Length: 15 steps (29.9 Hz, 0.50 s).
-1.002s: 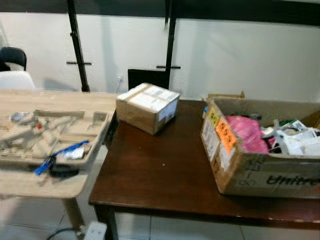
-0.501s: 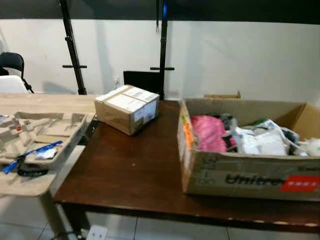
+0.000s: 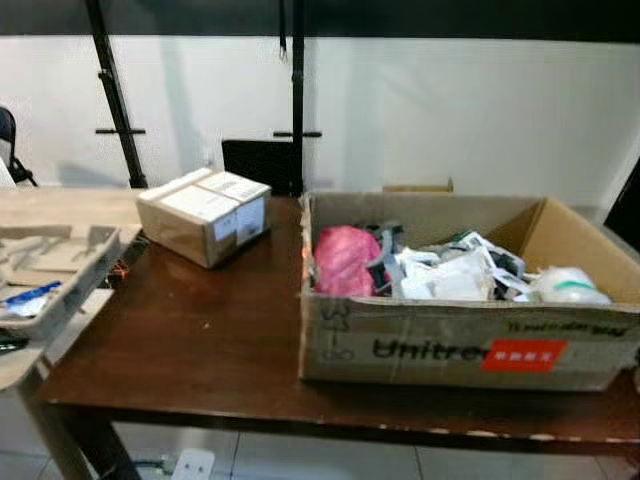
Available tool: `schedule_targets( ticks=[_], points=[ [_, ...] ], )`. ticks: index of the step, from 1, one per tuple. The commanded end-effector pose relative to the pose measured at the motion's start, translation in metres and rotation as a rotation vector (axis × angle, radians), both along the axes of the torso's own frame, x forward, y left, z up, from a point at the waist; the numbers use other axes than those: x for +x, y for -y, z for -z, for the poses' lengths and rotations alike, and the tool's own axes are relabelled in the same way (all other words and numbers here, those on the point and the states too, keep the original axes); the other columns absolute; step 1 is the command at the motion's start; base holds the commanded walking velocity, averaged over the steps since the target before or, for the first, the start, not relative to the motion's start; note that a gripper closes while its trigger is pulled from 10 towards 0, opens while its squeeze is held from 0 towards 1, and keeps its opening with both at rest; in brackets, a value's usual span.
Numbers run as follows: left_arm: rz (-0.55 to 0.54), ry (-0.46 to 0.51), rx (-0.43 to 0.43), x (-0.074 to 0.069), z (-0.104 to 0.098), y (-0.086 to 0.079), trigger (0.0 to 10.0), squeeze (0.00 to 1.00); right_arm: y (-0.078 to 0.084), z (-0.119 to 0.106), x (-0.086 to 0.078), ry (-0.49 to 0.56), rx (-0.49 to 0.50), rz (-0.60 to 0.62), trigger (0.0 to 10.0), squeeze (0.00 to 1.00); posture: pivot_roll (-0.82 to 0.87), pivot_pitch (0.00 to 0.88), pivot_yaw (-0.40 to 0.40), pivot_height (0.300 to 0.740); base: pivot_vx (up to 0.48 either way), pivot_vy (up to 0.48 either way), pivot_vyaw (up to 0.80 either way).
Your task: Picking trash to rubbish bin
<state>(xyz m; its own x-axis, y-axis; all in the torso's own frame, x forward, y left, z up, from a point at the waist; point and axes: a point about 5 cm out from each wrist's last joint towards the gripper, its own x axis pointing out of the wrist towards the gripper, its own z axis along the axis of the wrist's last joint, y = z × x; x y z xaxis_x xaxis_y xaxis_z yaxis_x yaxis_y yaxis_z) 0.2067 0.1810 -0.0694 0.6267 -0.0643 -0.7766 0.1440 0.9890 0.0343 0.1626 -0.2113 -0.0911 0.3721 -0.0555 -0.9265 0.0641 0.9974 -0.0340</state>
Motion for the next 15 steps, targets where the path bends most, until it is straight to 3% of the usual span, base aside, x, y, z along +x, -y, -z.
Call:
schedule_targets(
  ticks=[1,15],
  points=[
    [-0.007,-0.018,0.002,-0.0041,0.0026,-0.0004,10.0,0.0,0.0002,0.0,-0.0001,0.001,0.0,-0.004,10.0,0.0,0.05,0.021,-0.02,0.74,0.0,-0.274,0.0],
    [-0.007,-0.02,-0.002,-0.0046,0.0035,0.0026,10.0,0.0,-0.0001,-0.0003,0.0007,0.005,-0.007,-0.043,10.0,0.0,0.04,0.008,-0.016,0.74,0.0,-0.277,0.0]
  ],
)
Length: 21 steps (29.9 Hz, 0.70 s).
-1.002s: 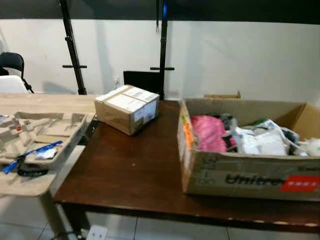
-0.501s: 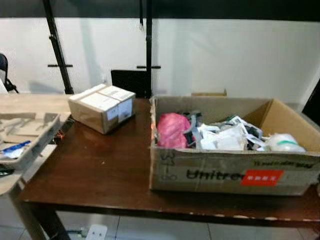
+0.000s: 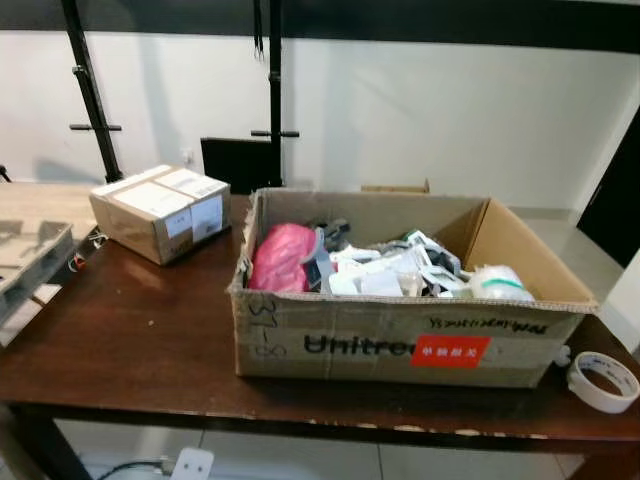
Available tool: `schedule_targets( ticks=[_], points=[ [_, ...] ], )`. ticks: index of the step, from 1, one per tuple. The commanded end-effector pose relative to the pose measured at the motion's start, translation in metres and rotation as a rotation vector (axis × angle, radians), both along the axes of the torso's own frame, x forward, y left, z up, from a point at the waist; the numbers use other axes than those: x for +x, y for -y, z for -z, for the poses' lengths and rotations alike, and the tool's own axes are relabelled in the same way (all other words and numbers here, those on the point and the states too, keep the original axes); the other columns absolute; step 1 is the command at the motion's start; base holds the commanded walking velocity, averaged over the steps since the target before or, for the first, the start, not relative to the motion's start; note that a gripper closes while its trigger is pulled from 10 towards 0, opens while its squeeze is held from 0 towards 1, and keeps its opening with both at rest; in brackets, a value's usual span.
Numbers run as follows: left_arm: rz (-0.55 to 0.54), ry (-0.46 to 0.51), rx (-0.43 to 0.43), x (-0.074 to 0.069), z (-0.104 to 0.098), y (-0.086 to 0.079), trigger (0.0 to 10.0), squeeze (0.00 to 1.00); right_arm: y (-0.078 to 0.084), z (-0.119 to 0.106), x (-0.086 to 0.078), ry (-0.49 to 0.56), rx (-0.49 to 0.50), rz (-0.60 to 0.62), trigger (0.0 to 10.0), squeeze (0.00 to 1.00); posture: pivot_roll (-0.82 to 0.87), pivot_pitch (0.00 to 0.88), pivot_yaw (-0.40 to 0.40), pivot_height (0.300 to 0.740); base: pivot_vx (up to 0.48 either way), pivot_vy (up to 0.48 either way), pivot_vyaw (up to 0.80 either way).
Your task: Picking trash to rubbish bin
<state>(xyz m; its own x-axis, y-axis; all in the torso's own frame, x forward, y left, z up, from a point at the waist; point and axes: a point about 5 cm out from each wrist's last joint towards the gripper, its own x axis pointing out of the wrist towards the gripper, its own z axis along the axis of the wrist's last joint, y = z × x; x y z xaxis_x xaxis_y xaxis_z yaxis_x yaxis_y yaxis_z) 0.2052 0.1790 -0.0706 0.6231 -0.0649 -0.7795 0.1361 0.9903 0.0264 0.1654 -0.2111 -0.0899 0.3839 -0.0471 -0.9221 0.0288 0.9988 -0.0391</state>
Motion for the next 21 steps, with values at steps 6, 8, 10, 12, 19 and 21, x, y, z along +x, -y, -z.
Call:
schedule_targets(
  ticks=[6,8,10,12,19,21],
  points=[
    [0.005,-0.01,0.002,-0.0012,0.0011,0.0011,10.0,0.0,0.0014,0.0007,-0.0023,-0.005,-0.005,-0.011,10.0,0.0,0.04,0.004,-0.016,0.74,0.0,-0.275,0.0],
    [0.005,-0.009,0.002,-0.001,0.001,0.0011,10.0,0.0,0.0015,0.0006,-0.0022,-0.005,-0.005,-0.012,10.0,0.0,0.04,0.004,-0.016,0.74,0.0,-0.27,0.0],
    [0.006,-0.01,0.001,-0.0011,0.0011,0.0012,10.0,0.0,0.0016,0.0005,-0.0019,-0.004,-0.005,-0.014,10.0,0.0,0.04,0.0,-0.017,0.74,0.0,-0.274,0.0],
    [0.007,-0.011,0.001,-0.0015,0.0013,0.0009,10.0,0.0,0.0015,0.0003,-0.0015,-0.003,-0.006,-0.019,10.0,0.0,0.04,0.0,-0.019,0.74,0.0,-0.272,0.0],
    [0.001,-0.012,0.0,-0.0026,0.0018,0.0002,10.0,0.0,0.0014,-0.0003,-0.0002,-0.002,-0.007,-0.028,10.0,0.0,0.04,0.0,-0.022,0.74,0.0,-0.271,0.0],
    [-0.001,-0.012,0.0,-0.0029,0.0019,0.0,10.0,0.0,0.0014,-0.0003,-0.0001,-0.002,-0.008,-0.029,10.0,0.0,0.04,0.0,-0.022,0.74,0.0,-0.27,0.0]
  ],
)
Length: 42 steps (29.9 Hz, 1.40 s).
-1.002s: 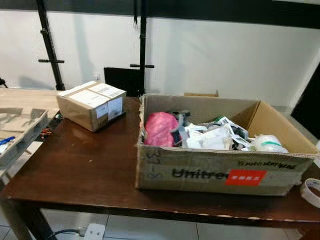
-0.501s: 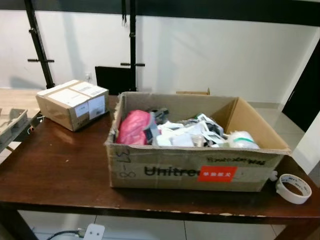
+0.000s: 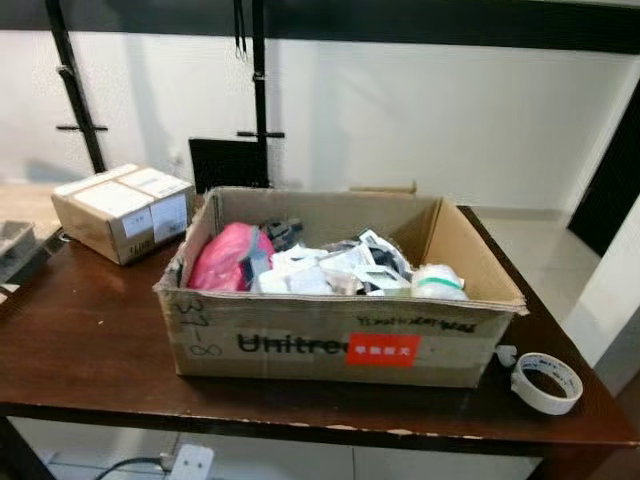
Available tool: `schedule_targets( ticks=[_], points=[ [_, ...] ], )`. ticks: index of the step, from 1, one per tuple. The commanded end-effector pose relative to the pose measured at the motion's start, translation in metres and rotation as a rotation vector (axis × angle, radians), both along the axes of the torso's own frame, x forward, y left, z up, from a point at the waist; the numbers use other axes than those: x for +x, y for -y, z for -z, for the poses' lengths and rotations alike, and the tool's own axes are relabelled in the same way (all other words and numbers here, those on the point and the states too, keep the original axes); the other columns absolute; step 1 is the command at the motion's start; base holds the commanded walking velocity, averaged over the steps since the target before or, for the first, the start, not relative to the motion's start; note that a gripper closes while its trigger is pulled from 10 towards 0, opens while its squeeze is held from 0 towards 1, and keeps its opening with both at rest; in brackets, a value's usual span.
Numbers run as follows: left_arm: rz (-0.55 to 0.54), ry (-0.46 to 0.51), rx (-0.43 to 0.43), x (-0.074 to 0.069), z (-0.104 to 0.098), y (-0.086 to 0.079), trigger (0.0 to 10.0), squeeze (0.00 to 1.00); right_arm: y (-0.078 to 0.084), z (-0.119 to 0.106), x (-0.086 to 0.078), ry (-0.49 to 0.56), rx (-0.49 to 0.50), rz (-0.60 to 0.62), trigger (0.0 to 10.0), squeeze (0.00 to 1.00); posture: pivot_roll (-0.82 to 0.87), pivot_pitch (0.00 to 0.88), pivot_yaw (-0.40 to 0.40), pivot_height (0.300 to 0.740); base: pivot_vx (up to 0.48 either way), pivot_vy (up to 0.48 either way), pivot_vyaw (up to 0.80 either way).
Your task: Picking trash to rubbish bin
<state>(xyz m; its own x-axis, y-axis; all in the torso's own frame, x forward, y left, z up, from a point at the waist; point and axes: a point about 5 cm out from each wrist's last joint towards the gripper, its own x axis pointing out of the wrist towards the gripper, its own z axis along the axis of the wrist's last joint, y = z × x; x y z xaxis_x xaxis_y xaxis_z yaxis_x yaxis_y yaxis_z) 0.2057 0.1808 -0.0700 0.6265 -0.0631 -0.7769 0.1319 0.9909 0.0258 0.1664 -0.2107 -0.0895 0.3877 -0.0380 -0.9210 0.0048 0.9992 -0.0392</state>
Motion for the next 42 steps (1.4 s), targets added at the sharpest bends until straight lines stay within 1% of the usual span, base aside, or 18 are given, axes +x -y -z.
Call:
schedule_targets(
  ticks=[1,3,6,12,16,26,30,32,37,38,42],
  points=[
    [-0.008,-0.019,-0.006,-0.0038,0.0027,0.0018,10.0,0.0,0.0019,0.0,-0.0009,-0.005,-0.008,-0.005,10.0,0.0,0.04,0.0,-0.022,0.74,0.0,0.0,0.0],
    [-0.03,-0.024,-0.036,-0.0044,0.0032,0.0029,10.0,0.0,0.0016,-0.0001,-0.0006,-0.004,-0.007,-0.007,10.0,0.0,0.04,0.0,-0.022,0.74,0.0,0.0,0.0],
    [-0.04,-0.03,-0.054,-0.0048,0.0036,0.0038,10.0,0.0,0.0012,-0.0002,-0.0002,-0.004,-0.006,-0.009,10.0,0.0,0.04,0.0,-0.022,0.74,0.0,0.16,0.0],
    [-0.031,-0.025,-0.042,-0.0043,0.0032,0.0039,10.0,0.0,0.0003,-0.0003,0.0005,-0.003,-0.004,-0.015,10.0,0.0,0.04,0.0,-0.022,0.74,0.0,0.48,0.0],
    [0.003,-0.027,-0.003,-0.0053,0.0037,0.0024,10.0,0.0,-0.0013,-0.0004,0.0013,-0.003,-0.001,-0.017,10.0,0.0,0.04,0.0,-0.022,0.74,0.0,0.0,0.0],
    [0.005,-0.026,-0.009,-0.0055,0.0038,0.0026,10.0,0.0,-0.0023,-0.0004,0.0018,-0.003,0.002,-0.016,10.0,0.0,0.04,0.0,-0.02,0.74,0.0,0.0,0.0],
    [0.041,-0.02,0.004,-0.0025,0.0022,0.0042,10.0,0.0,-0.0023,-0.0008,0.0027,-0.003,0.002,-0.018,10.0,0.0,0.04,0.0,-0.022,0.74,0.0,0.0,0.0],
    [0.068,-0.025,0.021,-0.0022,0.0023,0.0047,10.0,0.0,-0.0022,-0.0013,0.0038,-0.001,0.002,-0.017,10.0,0.0,0.04,0.0,-0.022,0.74,0.0,-0.48,0.0],
    [0.048,-0.042,0.022,-0.0045,0.0039,0.0041,10.0,0.0,-0.0026,-0.0015,0.0044,0.0,0.004,-0.015,10.0,0.0,0.04,0.001,-0.019,0.74,0.0,-0.48,0.0],
    [0.026,-0.038,0.014,-0.0043,0.0037,0.0032,10.0,0.0,-0.0029,-0.0016,0.0046,0.0,0.004,-0.014,10.0,0.0,0.04,0.001,-0.018,0.74,0.0,0.0,0.0],
    [0.03,-0.038,0.014,-0.0041,0.0034,0.0019,10.0,0.0,-0.0033,-0.0012,0.004,-0.001,0.006,-0.014,10.0,0.0,0.05,0.001,-0.02,0.74,0.0,0.0,0.0]
  ],
)
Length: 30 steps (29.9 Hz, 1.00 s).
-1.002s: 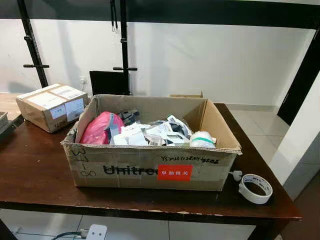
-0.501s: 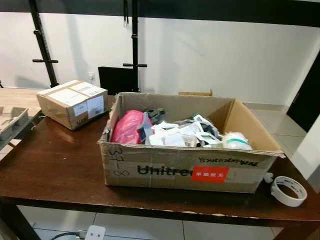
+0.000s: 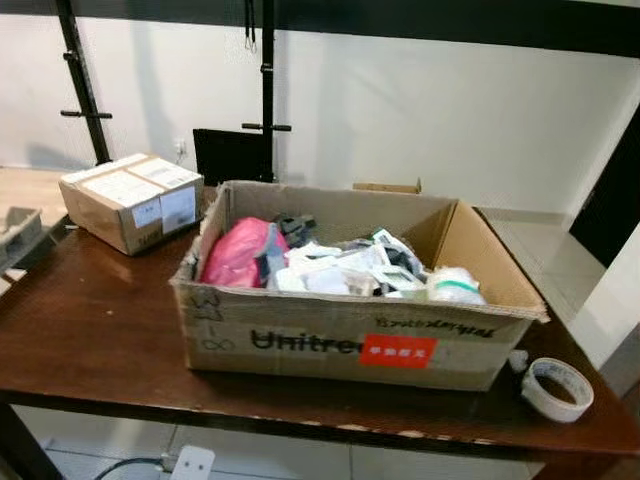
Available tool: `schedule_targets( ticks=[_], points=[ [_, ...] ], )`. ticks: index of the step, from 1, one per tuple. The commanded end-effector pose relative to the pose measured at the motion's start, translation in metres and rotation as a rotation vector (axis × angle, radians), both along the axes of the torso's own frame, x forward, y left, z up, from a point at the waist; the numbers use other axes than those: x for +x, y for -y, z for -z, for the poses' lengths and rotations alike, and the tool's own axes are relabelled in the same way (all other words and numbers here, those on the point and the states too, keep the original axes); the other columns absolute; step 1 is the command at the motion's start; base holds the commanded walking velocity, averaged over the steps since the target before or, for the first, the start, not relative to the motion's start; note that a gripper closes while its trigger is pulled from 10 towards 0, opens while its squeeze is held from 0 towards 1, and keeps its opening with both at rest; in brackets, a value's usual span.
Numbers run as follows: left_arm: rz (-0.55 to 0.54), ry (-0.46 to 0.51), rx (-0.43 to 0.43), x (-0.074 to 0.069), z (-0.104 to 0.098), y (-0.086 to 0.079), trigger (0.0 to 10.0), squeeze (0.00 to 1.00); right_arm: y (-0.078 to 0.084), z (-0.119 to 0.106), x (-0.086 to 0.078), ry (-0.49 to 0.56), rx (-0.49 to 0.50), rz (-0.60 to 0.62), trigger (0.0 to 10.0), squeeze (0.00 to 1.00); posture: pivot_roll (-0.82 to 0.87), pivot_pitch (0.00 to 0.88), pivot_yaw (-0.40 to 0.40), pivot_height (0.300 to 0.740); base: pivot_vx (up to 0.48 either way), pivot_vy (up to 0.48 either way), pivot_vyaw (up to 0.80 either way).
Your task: Picking trash to rubbish bin
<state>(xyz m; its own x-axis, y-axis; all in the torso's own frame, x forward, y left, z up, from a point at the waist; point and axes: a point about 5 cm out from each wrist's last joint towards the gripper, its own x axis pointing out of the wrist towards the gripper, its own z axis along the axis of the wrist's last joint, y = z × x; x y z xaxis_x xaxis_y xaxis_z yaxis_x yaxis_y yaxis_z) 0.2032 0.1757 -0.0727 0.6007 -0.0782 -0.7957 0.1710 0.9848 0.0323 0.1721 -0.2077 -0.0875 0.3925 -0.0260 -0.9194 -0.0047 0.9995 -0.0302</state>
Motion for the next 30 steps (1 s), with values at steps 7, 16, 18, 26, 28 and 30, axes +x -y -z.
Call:
schedule_targets(
  ticks=[7,16,18,26,28,30],
  points=[
    [0.045,0.023,-0.012,0.001,-0.002,-0.001,10.0,0.0,0.0,0.001,-0.003,-0.009,-0.007,-0.016,10.0,0.0,0.05,0.004,-0.023,0.74,0.0,0.0,0.0],
    [0.402,0.143,-0.001,0.009,-0.016,0.001,10.0,0.0,-0.001,0.0,0.0,-0.008,-0.029,-0.09,10.0,0.0,0.05,0.002,-0.029,0.74,0.0,0.0,0.0],
    [0.5,0.158,-0.033,0.009,-0.02,0.004,10.0,0.0,0.0,0.0,0.0,-0.008,-0.032,-0.096,10.0,0.0,0.06,0.004,-0.033,0.74,0.0,0.0,0.0],
    [0.778,0.165,-0.238,0.007,-0.041,0.013,10.0,0.0,0.0,-0.001,0.001,-0.007,-0.034,-0.102,10.0,0.0,0.06,0.007,-0.034,0.74,0.0,0.0,0.0],
    [0.911,0.062,-0.322,0.009,-0.064,0.012,10.0,0.0,0.0,-0.001,0.001,-0.007,-0.032,-0.097,10.0,0.0,0.05,0.007,-0.032,0.74,0.0,0.0,0.0],
    [0.972,0.02,-0.353,0.01,-0.081,0.013,10.0,0.0,0.001,-0.001,0.001,-0.008,-0.032,-0.095,10.0,0.0,0.06,0.008,-0.034,0.74,0.0,0.0,0.0]
  ],
)
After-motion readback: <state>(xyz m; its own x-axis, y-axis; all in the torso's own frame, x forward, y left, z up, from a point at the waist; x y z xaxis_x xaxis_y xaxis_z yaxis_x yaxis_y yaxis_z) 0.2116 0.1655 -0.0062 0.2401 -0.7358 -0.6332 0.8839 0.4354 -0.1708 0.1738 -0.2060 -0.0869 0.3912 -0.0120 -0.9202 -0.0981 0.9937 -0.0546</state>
